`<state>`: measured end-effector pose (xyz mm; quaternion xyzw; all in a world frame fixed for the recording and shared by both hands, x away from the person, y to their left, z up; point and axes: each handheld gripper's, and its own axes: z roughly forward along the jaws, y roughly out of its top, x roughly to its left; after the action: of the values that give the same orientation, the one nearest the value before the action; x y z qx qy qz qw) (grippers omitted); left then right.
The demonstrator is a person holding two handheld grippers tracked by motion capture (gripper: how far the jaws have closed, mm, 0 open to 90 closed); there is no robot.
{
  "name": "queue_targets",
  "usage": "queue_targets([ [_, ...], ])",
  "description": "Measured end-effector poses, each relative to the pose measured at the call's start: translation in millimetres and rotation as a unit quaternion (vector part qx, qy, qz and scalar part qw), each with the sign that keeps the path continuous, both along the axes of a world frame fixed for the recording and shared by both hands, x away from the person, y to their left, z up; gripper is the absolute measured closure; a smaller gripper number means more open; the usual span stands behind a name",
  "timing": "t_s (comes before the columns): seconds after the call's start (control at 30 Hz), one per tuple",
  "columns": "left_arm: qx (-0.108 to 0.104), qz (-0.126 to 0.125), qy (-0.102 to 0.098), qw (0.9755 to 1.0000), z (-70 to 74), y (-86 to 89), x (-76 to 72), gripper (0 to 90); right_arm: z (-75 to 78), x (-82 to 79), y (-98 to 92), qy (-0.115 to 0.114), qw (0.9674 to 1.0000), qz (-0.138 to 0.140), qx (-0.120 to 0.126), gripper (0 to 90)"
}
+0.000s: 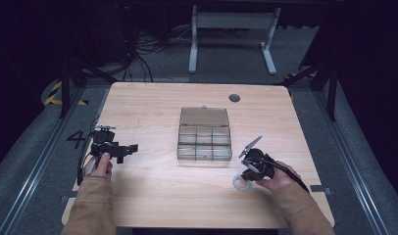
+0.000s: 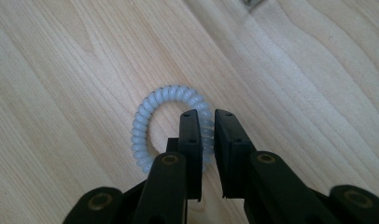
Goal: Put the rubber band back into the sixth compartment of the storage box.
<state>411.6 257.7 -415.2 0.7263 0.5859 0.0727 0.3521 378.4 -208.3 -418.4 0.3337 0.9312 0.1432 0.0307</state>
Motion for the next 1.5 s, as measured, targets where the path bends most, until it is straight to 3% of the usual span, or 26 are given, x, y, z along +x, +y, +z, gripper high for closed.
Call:
queue_targets([
  [0.73,0.001,0.000,-0.001,1.0000,0.7,0.9,-0.8,15.9,36.4,2.6,-1.8,-0.024,0.9996,0.007,0.013,82.4],
  [1.13,0.001,0.002,0.000,1.0000,0.4,1.2,-0.9,15.9,60.5,7.8,-8.0,-0.039,0.9983,0.001,0.043,82.4],
  [1.5,0.000,0.003,0.000,1.0000,0.4,1.7,-1.1,15.9,75.4,12.7,-8.2,-0.049,0.9977,0.002,0.046,82.4],
])
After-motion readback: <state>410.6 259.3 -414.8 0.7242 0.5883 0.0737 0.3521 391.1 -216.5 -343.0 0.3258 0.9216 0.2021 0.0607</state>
